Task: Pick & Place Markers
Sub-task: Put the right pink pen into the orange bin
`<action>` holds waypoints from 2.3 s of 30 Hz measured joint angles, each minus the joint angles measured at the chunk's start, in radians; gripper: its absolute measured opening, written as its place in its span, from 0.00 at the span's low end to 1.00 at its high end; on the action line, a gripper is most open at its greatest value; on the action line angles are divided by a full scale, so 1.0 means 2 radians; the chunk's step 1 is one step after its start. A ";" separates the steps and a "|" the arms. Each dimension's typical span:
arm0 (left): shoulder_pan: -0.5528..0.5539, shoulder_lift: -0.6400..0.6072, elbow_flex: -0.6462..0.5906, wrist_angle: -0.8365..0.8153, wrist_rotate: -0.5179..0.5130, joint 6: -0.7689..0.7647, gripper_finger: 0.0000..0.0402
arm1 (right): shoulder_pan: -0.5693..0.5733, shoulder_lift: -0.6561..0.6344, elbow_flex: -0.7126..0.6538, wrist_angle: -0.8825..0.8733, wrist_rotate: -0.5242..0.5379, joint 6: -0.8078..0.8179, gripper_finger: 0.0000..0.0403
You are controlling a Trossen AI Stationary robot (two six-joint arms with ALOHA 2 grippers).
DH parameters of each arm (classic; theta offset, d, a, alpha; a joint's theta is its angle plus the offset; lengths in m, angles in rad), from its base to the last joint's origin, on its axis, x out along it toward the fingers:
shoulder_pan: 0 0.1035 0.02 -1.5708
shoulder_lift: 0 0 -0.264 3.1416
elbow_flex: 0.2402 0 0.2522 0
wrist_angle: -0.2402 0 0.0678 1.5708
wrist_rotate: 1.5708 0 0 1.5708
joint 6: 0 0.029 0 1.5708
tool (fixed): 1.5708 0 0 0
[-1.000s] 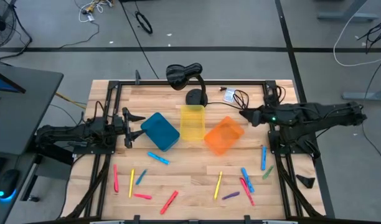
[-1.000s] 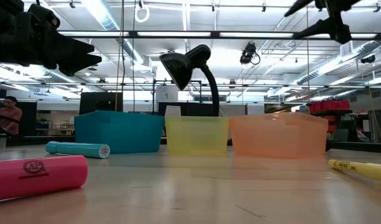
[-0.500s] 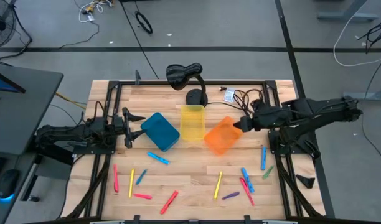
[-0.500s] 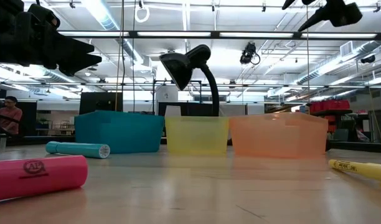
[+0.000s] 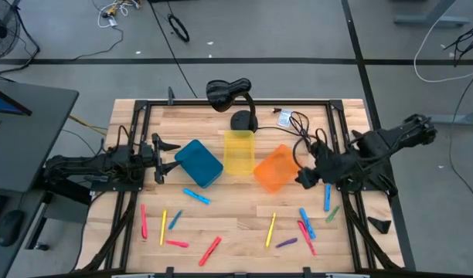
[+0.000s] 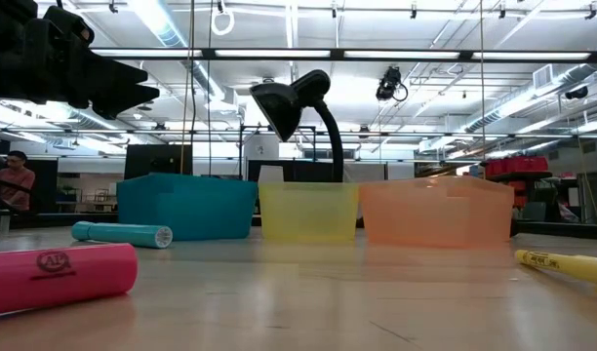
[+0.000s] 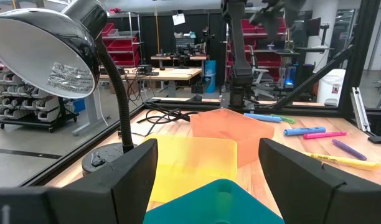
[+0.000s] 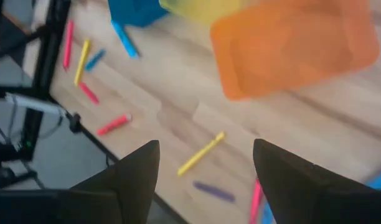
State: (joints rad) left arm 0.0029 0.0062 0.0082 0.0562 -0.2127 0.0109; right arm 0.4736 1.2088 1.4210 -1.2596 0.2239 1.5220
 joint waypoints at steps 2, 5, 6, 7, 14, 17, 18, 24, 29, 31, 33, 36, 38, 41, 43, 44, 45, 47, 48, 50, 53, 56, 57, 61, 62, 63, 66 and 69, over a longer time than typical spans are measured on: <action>0.000 0.000 0.000 0.000 0.000 0.000 0.71 | 0.017 0.010 0.011 -0.007 -0.005 0.007 0.65; 0.000 0.000 0.000 0.000 0.000 0.000 0.71 | 0.040 0.025 0.022 -0.022 -0.018 0.020 0.65; 0.000 0.000 0.000 0.000 0.000 0.000 0.71 | 0.046 0.029 0.024 -0.028 -0.024 0.028 0.65; 0.000 0.000 0.000 0.000 0.000 0.000 0.71 | 0.054 0.034 0.026 -0.034 -0.029 0.036 0.65; 0.000 0.000 0.000 0.000 0.000 0.000 0.71 | 0.104 0.056 0.027 -0.069 -0.057 0.111 0.65; 0.000 0.000 0.000 0.000 0.000 0.000 0.71 | 0.124 0.063 0.027 -0.081 -0.070 0.143 0.65; 0.000 0.000 0.000 0.000 0.000 0.000 0.71 | 0.130 0.064 0.027 -0.085 -0.074 0.153 0.65; 0.000 0.000 0.000 0.000 0.000 0.000 0.71 | 0.166 0.066 0.027 -0.100 -0.082 0.205 0.65; 0.000 0.000 0.000 0.000 0.000 0.000 0.71 | 0.178 0.066 0.027 -0.100 -0.084 0.223 0.65; 0.000 0.000 0.000 0.000 0.000 0.000 0.71 | 0.178 0.066 0.027 -0.100 -0.088 0.226 0.65; 0.000 0.000 0.000 0.000 0.000 0.000 0.71 | 0.178 0.066 0.027 -0.100 -0.090 0.226 0.65; 0.000 0.000 0.000 0.000 0.000 0.000 0.71 | 0.178 0.066 0.027 -0.100 -0.091 0.230 0.65; 0.000 0.000 0.000 0.000 0.000 0.000 0.71 | 0.178 0.066 0.027 -0.100 -0.091 0.230 0.65; 0.000 0.000 0.000 0.000 0.000 0.000 0.71 | 0.178 0.066 0.027 -0.100 -0.091 0.230 0.65; 0.000 0.000 0.000 0.000 0.000 0.000 0.71 | 0.178 0.066 0.027 -0.100 -0.091 0.230 0.65; 0.000 0.000 0.000 0.000 0.000 0.000 0.71 | 0.178 0.066 0.027 -0.100 -0.091 0.230 0.65; 0.000 0.000 0.000 0.000 0.000 0.000 0.71 | 0.178 0.066 0.027 -0.100 -0.091 0.230 0.65; 0.000 0.000 0.000 0.000 0.000 0.000 0.71 | 0.178 0.066 0.027 -0.100 -0.091 0.230 0.65; 0.000 0.000 0.000 0.000 0.000 0.000 0.71 | 0.178 0.066 0.027 -0.100 -0.091 0.230 0.65; 0.000 0.000 0.000 0.000 0.000 0.000 0.71 | 0.178 0.068 0.027 -0.100 -0.091 0.230 0.65; 0.000 0.000 0.000 0.000 0.000 0.000 0.71 | 0.177 0.078 0.027 -0.100 -0.092 0.230 0.65; 0.000 0.000 0.000 0.000 0.000 0.000 0.71 | 0.177 0.095 0.027 -0.095 -0.099 0.230 0.65; 0.000 0.000 0.000 0.000 0.000 0.000 0.71 | 0.177 0.101 0.027 -0.092 -0.101 0.230 0.65; 0.000 0.000 0.000 0.000 0.000 0.000 0.71 | 0.177 0.125 0.027 -0.083 -0.109 0.226 0.65; 0.000 0.000 0.000 0.000 0.000 0.000 0.71 | 0.177 0.132 0.027 -0.081 -0.109 0.226 0.65; 0.000 0.000 0.000 0.000 0.000 0.000 0.71 | 0.177 0.138 0.027 -0.079 -0.109 0.226 0.65; 0.000 0.000 0.000 0.000 0.000 0.000 0.71 | 0.177 0.152 0.027 -0.070 -0.109 0.220 0.65; 0.000 0.000 0.000 0.000 0.000 0.000 0.71 | 0.177 0.166 0.027 -0.058 -0.116 0.215 0.65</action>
State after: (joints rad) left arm 0.0027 0.0061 0.0086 0.0563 -0.2127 0.0109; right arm 0.8280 1.5417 1.4754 -1.3759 -0.0073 1.9522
